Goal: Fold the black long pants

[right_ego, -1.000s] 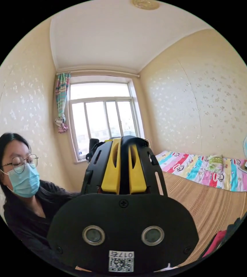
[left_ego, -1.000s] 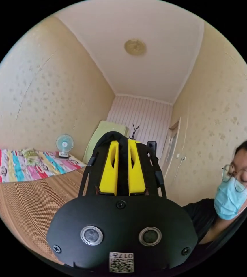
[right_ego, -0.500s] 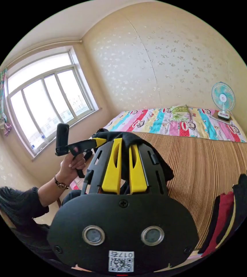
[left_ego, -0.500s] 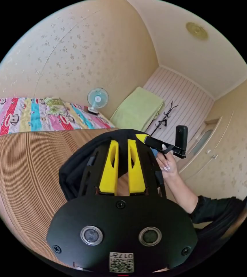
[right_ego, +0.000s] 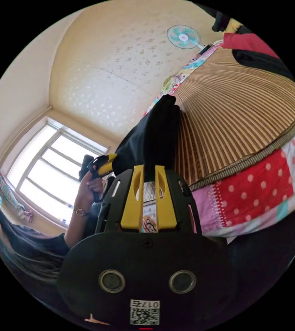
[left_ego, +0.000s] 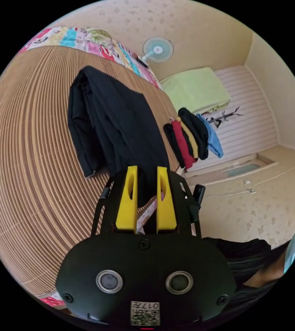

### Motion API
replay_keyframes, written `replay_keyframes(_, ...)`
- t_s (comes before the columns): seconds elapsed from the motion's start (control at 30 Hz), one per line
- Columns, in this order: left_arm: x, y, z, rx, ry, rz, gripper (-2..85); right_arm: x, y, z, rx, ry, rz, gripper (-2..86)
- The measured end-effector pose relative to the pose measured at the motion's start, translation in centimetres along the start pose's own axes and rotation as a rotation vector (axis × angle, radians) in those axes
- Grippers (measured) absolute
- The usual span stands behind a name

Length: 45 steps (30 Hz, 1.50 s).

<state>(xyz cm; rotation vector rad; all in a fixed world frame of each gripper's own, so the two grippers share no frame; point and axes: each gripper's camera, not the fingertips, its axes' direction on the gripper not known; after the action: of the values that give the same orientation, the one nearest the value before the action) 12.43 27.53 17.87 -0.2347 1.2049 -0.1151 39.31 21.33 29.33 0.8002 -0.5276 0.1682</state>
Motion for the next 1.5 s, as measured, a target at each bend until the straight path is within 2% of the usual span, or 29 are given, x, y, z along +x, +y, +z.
replay_keyframes(0.17,0.6,1.2,-6.6,0.279,-0.099,-0.031,7.9,-11.8,-2.3,3.7,0.028,0.279,-0.299,8.8)
replay_keyframes(0.23,-0.1,1.5,-8.4,0.333,-0.091,-0.06,7.8,-15.4,-3.1,6.1,0.048,0.322,-0.352,10.2)
replay_keyframes(0.3,-1.4,1.3,-9.7,0.336,-0.071,-0.109,7.8,-18.2,-4.1,9.0,0.009,0.279,-0.392,11.1)
replay_keyframes(0.37,-3.0,2.1,-11.9,0.42,-0.037,-0.169,7.7,-22.2,-5.1,13.6,-0.025,0.216,-0.469,11.3)
replay_keyframes(0.5,-3.6,4.4,-15.6,0.595,-0.053,-0.208,6.6,-28.4,-6.7,23.6,-0.119,0.343,-0.607,12.0)
replay_keyframes(0.63,-3.6,5.5,-17.5,0.653,-0.058,-0.197,5.5,-30.5,-6.5,38.9,-0.34,0.716,-0.761,14.5)
replay_keyframes(0.73,-4.1,5.5,-18.0,0.635,-0.04,-0.206,5.2,-25.9,-4.5,48.0,-0.597,0.998,-0.75,16.1)
replay_keyframes(0.77,-4.3,5.5,-18.1,0.636,-0.022,-0.209,5.2,-24.3,-3.2,49.5,-0.606,1.092,-0.772,15.4)
replay_keyframes(0.87,-4.4,5.3,-18.0,0.609,0.013,-0.205,5.2,-23.8,1.1,49.9,-0.481,1.204,-0.975,13.4)
replay_keyframes(0.93,-4.2,5.2,-17.8,0.59,0.018,-0.204,5.2,-22.6,2.2,50.3,-0.472,1.276,-1.038,12.4)
replay_keyframes(1.2,-4.0,6.0,-17.7,0.586,0.084,-0.197,4.5,-14.0,-2.6,42.6,-0.488,1.318,-1.042,11.2)
replay_keyframes(1.3,-3.7,6.0,-17.4,0.579,0.104,-0.189,4.2,-8.4,-4.3,37.7,-0.501,1.434,-1.036,11.1)
replay_keyframes(1.37,-3.2,6.0,-16.9,0.564,0.091,-0.18,4.1,-3.3,-6.6,33.2,-0.53,1.524,-0.955,11.3)
replay_keyframes(1.4,-3.1,6.0,-16.8,0.561,0.086,-0.179,4.1,-2.4,-7.2,32.0,-0.538,1.519,-0.928,11.3)
replay_keyframes(1.47,-2.7,6.2,-16.3,0.552,0.072,-0.179,4.1,-2.8,-9.5,27.5,-0.565,1.289,-0.853,11.2)
replay_keyframes(1.5,-2.6,6.2,-16.2,0.551,0.07,-0.178,4.1,-3.3,-10.3,26.8,-0.575,1.248,-0.802,11.1)
